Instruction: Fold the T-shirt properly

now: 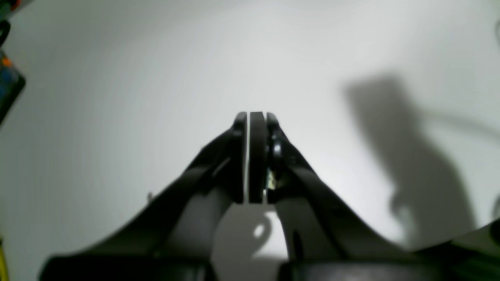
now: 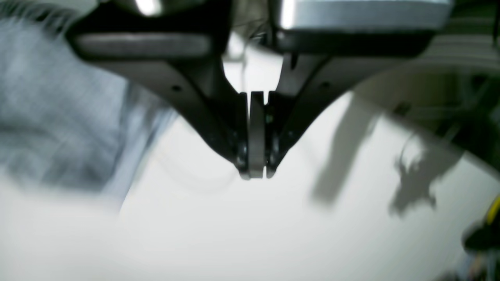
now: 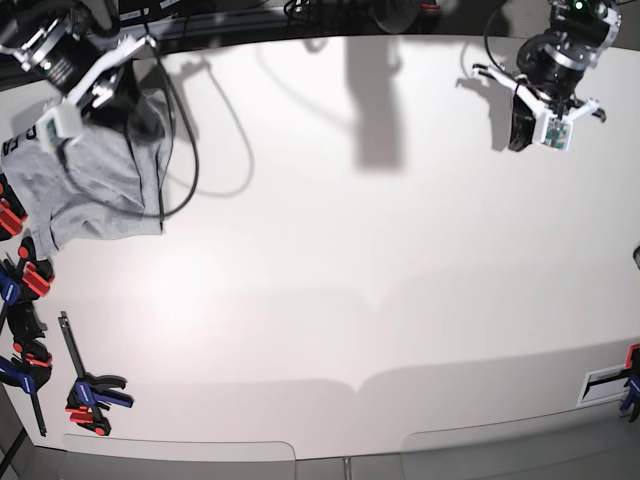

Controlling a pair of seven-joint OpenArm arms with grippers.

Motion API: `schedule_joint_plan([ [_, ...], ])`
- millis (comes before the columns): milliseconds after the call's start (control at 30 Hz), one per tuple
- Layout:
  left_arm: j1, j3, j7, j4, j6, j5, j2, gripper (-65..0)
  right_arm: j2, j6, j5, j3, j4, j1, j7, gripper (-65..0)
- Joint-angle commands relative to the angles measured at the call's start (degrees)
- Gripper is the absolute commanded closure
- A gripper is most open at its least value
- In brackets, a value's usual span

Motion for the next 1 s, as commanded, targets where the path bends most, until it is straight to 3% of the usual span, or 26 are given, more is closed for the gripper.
schedule_joint_plan([
  [0, 1.6, -0.6, -0.4, 1.0, 0.2, 0.3, -0.5, 0.0, 0.3, 0.1, 3.1, 0.3, 0.7, -1.9, 1.2, 0.0],
  [300, 17.0, -1.9, 7.0, 1.0, 0.2, 1.4, -0.4, 0.0, 0.2, 0.1, 7.1, -0.2, 0.7, -20.2, 1.2, 0.0],
  [500, 29.5, -1.9, 12.8, -0.1, 0.2, -3.8, -0.5, 0.0, 1.8, 0.1, -0.3, -7.3, 0.7, -31.7, 1.2, 0.0],
  [567, 32.9, -1.9, 13.2, -3.4, -0.6, -6.4, -0.5, 0.0, 4.1, 0.1, -3.1, -11.3, -0.1, -34.8, 1.2, 0.0],
  [700, 36.4, -1.9, 13.2, -14.3, -6.1, -9.5, -3.0, 0.0, 10.6, 0.1, -8.9, -21.4, -7.0, -39.4, 1.2, 0.0],
  [833, 36.2, -1.7, 11.6, -29.2, -10.4, -14.7, -7.1, 0.0, 18.8, 0.1, -22.5, -32.9, -19.7, -39.1, 1.2, 0.0],
  [967, 32.8, 0.9, 6.1, -43.8, -15.7, -15.1, -10.7, 0.0, 26.0, 0.1, -34.4, -46.0, -37.2, -32.9, 3.0, 0.0],
])
